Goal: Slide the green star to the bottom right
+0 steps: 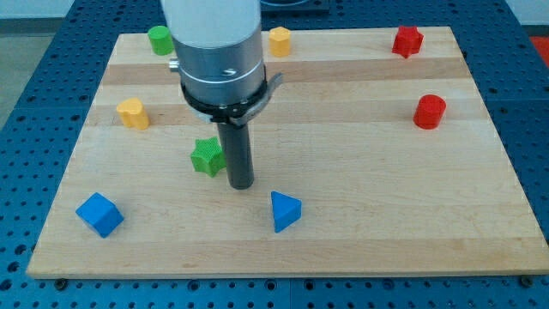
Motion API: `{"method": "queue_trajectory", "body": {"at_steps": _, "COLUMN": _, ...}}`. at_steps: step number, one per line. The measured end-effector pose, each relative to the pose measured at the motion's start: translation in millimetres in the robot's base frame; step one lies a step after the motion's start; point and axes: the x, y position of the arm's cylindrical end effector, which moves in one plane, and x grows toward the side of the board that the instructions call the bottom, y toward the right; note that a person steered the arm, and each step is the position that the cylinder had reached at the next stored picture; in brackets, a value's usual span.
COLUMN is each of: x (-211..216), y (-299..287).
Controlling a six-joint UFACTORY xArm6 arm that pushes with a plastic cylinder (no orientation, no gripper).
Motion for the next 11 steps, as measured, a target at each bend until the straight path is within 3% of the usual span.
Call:
{"method": "queue_trajectory", "body": {"at_steps": 3, "x": 20, "y": -73}}
{"method": "queue_trajectory", "body": {"at_steps": 5, "x": -32, "y": -113}}
{"method": "queue_trajectory", "body": {"at_steps": 6, "x": -52, "y": -112}}
{"method": "queue_trajectory", "body": {"at_steps": 11, "x": -29, "y": 7}}
